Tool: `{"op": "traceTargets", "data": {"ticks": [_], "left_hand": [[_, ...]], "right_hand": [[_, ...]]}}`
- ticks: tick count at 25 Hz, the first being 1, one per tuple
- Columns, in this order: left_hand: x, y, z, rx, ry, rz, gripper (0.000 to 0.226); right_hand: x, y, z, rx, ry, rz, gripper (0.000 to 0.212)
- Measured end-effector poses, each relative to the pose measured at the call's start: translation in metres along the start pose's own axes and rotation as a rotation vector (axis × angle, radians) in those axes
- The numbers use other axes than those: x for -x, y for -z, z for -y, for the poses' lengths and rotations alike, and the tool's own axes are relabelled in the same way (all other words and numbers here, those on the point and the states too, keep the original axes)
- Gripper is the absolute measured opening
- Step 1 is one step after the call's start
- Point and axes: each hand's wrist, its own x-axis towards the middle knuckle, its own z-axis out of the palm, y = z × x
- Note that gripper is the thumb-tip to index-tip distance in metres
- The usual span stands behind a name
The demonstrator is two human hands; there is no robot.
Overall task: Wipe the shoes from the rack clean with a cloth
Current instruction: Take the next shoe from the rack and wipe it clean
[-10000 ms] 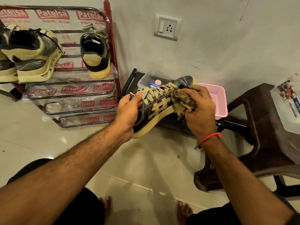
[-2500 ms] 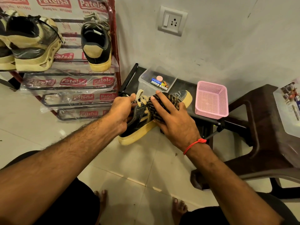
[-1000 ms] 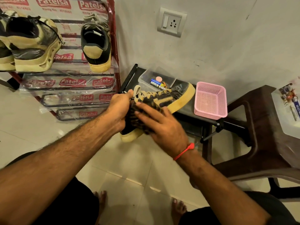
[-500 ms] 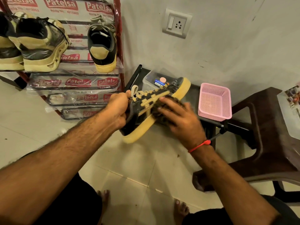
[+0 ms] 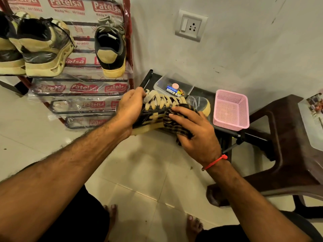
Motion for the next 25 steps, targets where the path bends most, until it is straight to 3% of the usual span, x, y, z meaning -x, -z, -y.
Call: {"op": "traceTargets", "data": {"ticks": [5, 10, 14, 18, 21, 23, 25], "left_hand": [[-0.004, 0.01, -0.004, -0.21, -0.305, 0.002, 0.025], [-0.005, 0.016, -0.002, -0.363, -0.471, -0.04, 0.025], [-0.015, 0.018, 0.003, -0.354, -0.527, -0.077, 0.029], [-0.03, 0.015, 0.02, -0.505, -0.565, 0.107, 0.042], [-0.03, 0.011, 0.024, -0.423, -0.566, 0.219, 0.035], [-0.035, 0.009, 0.02, -0.402, -0.59, 0.149, 0.035], [-0.041, 0.014, 0.02, -0.442, -0.604, 0.072, 0.038]], "right_hand": [[-0.003, 0.02, -0.015, -0.019, -0.142, -0.02, 0.052], [-0.005, 0.02, -0.014, -0.179, -0.34, 0.018, 0.059], [-0.005, 0.014, 0.004, -0.257, -0.269, 0.089, 0.057], [-0.003, 0.004, 0.024, -0.306, -0.167, 0.166, 0.055], [-0.003, 0.0, 0.027, -0.19, -0.06, 0.202, 0.056], [-0.004, 0.002, 0.022, -0.165, -0.046, 0.254, 0.052], [0.001, 0.006, 0.019, -0.161, -0.053, 0.419, 0.045]]}}
